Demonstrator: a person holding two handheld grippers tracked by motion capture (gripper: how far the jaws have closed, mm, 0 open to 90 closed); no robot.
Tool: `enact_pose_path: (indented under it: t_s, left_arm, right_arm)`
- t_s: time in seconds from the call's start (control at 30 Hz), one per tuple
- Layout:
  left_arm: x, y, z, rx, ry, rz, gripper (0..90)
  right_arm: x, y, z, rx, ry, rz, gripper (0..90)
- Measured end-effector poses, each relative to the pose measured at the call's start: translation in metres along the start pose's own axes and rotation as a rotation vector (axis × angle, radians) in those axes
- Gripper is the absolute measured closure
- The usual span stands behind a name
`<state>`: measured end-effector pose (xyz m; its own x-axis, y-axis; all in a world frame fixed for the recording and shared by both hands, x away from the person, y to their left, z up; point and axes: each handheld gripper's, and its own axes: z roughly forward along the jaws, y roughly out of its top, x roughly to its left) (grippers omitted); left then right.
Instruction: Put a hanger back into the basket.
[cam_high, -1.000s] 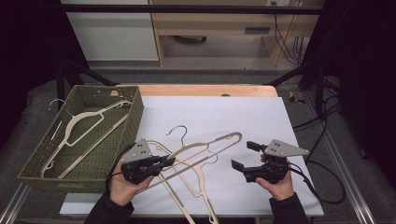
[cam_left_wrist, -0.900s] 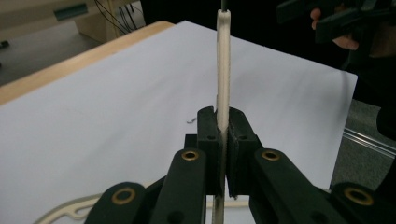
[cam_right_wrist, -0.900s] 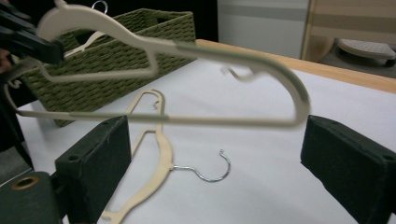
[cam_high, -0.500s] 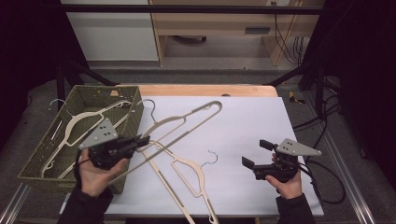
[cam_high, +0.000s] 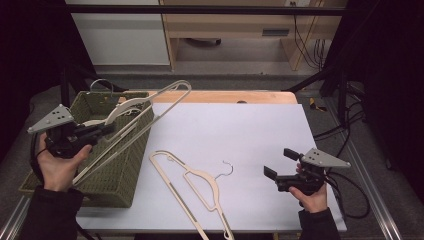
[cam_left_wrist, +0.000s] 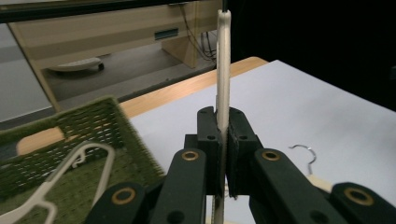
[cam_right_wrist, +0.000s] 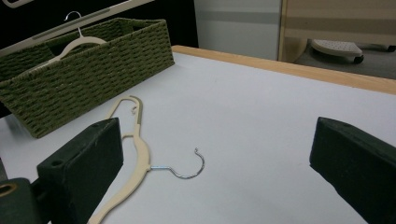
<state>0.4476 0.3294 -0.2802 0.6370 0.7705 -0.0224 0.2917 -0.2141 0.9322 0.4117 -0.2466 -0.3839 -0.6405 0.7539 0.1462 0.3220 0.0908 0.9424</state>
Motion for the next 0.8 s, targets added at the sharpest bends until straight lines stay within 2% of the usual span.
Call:
enact_pose_path:
  t_s: [0.13, 0.27, 0.33, 0.4, 0.8]
  left_arm:
    - [0.013, -0.001, -0.004, 0.012, 0.019, 0.007, 85.6]
    - [0.033, -0.005, -0.009, 0.023, 0.048, 0.009, 85.5]
    - [0.037, -0.006, -0.01, 0.02, 0.054, 0.006, 85.5]
    - [0.048, -0.01, -0.014, 0.029, 0.064, 0.004, 85.5]
    - [0.082, -0.028, -0.02, 0.067, 0.122, 0.006, 85.3]
  right_arm:
    - [-0.001, 0.001, -0.001, 0.001, -0.007, 0.003, 2.8]
    - [-0.002, 0.0, -0.002, -0.001, -0.005, -0.002, 2.8]
    - [-0.002, 0.0, -0.002, 0.0, -0.005, -0.001, 2.8]
    - [-0.001, 0.0, -0.001, 0.001, -0.007, 0.006, 2.8]
    - [-0.001, 0.0, 0.001, 0.01, -0.003, 0.005, 2.8]
